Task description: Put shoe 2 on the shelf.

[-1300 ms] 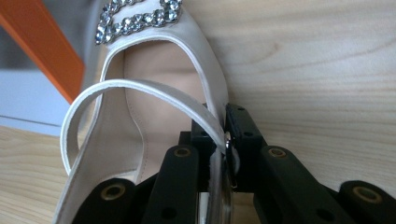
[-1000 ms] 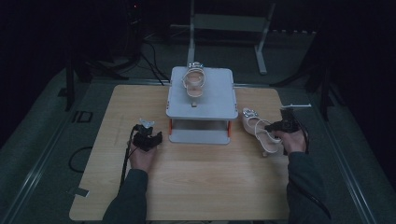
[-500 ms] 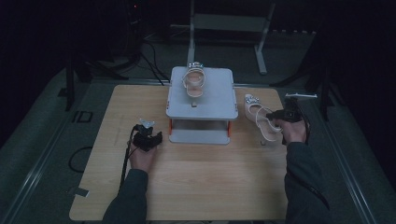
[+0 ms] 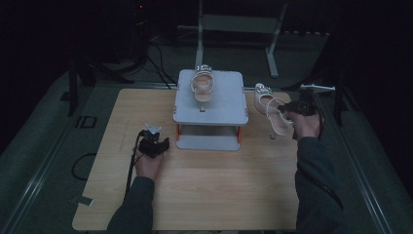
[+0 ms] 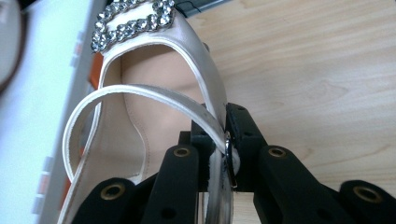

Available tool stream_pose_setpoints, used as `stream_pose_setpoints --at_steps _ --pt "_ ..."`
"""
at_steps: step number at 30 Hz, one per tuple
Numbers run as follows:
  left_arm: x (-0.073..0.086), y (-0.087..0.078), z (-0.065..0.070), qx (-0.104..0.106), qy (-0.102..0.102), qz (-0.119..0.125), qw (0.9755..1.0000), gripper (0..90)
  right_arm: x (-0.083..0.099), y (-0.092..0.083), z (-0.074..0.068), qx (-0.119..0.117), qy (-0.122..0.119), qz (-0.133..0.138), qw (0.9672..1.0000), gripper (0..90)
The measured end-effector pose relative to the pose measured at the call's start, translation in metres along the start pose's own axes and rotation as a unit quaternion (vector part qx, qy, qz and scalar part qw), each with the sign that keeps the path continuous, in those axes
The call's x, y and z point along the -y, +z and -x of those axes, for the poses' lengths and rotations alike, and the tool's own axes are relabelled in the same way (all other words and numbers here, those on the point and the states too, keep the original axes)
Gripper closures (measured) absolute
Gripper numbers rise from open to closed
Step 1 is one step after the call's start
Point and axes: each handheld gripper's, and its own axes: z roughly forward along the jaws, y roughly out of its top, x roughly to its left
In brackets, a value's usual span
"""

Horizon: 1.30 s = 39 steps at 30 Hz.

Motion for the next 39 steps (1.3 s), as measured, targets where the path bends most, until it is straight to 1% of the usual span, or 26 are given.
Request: stream_pose_setpoints --at_steps 3,5,6,9,15,24,28,32,35,39 --pt "0.000 0.000 0.000 0.000 0.000 0.000 1.0000 49.0 -0.006 -0.004 -0.009 -0.003 -0.002 0.005 1.0000 82.9" --pt "0.000 0.000 0.000 0.000 0.000 0.000 1.0000 49.0 -0.007 -0.005 -0.011 -0.004 -0.001 0.006 1.0000 82.9" --pt "0.000 0.000 0.000 0.000 0.000 0.000 1.0000 49.0 -0.011 -0.008 -0.019 -0.003 -0.003 0.010 0.9999 82.9" --pt "0.000 0.000 0.000 0.000 0.000 0.000 1.0000 49.0 -0.015 -0.010 -0.026 -0.005 -0.002 0.008 1.0000 82.9" --pt "0.000 0.000 0.000 0.000 0.000 0.000 1.0000 49.0 -0.024 -0.018 -0.045 -0.005 -0.016 0.015 0.9997 82.8" --pt "0.000 0.000 0.000 0.001 0.000 -0.001 1.0000 49.0 -0.036 -0.028 -0.067 -0.009 -0.025 0.020 0.9995 82.8" --pt "0.000 0.000 0.000 0.001 0.000 -0.001 1.0000 49.0 -0.040 -0.029 -0.077 -0.018 -0.024 0.020 0.9993 82.8" --pt "0.000 0.000 0.000 0.001 0.000 -0.001 1.0000 49.0 -0.042 -0.028 -0.089 -0.014 -0.032 0.018 0.9992 82.8" --pt "0.000 0.000 0.000 0.001 0.000 -0.001 1.0000 49.0 -0.043 -0.026 -0.098 -0.016 -0.037 0.016 0.9990 82.8" --pt "0.000 0.000 0.000 0.001 0.000 -0.001 1.0000 49.0 -0.043 -0.022 -0.108 -0.019 -0.038 0.014 0.9990 82.7"
